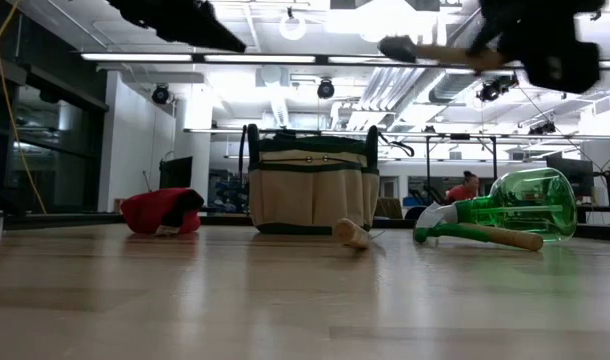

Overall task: Pick & Place Garden tools in Gardening bag
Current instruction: Put the right brown trowel into the gardening bag

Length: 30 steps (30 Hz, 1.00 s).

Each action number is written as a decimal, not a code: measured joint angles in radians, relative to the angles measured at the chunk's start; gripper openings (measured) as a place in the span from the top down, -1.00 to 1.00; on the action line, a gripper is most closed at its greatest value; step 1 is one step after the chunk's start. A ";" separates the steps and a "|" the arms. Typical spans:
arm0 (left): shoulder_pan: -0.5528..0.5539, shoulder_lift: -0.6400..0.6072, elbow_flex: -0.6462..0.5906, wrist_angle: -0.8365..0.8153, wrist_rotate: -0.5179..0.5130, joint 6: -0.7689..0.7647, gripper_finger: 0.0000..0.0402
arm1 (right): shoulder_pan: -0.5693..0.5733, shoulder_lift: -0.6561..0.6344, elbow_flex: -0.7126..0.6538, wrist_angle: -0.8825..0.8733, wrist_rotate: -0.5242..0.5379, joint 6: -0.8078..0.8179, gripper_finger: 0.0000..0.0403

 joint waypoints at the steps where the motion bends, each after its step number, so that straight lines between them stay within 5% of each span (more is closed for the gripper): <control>1: 0.000 0.012 0.000 0.027 0.016 0.039 0.15 | -0.019 -0.001 0.000 0.042 -0.023 -0.014 0.67; 14: 0.000 0.092 0.000 0.191 0.044 0.516 0.15 | -0.324 -0.001 0.000 0.196 -0.512 -0.015 0.67; 30: 0.000 0.329 0.000 0.585 0.044 0.917 0.15 | -0.536 0.068 0.000 0.421 -0.751 -0.073 0.67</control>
